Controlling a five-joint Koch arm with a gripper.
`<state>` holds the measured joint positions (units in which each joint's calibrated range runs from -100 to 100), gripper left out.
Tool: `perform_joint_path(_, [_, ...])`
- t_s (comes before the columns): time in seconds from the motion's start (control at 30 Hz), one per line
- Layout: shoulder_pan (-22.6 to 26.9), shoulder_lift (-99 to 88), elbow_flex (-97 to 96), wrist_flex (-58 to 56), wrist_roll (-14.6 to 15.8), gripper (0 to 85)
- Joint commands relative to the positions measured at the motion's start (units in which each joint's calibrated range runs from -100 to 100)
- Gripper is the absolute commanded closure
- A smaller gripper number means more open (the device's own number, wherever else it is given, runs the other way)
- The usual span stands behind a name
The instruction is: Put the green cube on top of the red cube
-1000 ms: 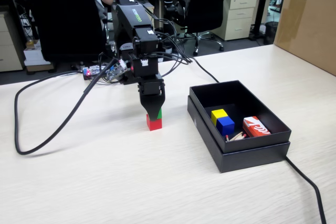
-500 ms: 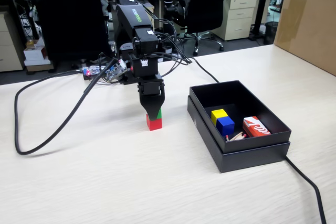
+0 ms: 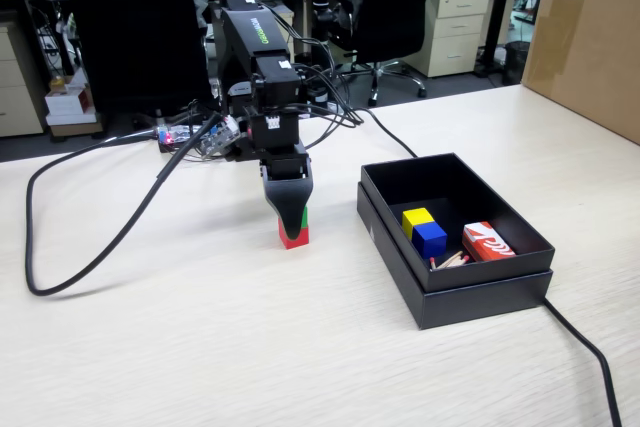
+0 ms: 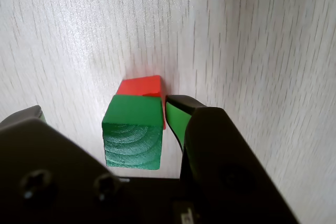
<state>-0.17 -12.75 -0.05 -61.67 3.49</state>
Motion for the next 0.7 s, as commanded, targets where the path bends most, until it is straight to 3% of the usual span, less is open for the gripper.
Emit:
perform_joint_path(0.0, [-0.1, -5.3, 3.4, -0.3, -0.7, 38.8])
perform_joint_path(0.47, [-0.2, -19.4, 3.7, -5.6, -2.2, 37.5])
perform_joint_path(0.67, [-1.1, -31.7, -1.8, -5.6, -4.6, 37.4])
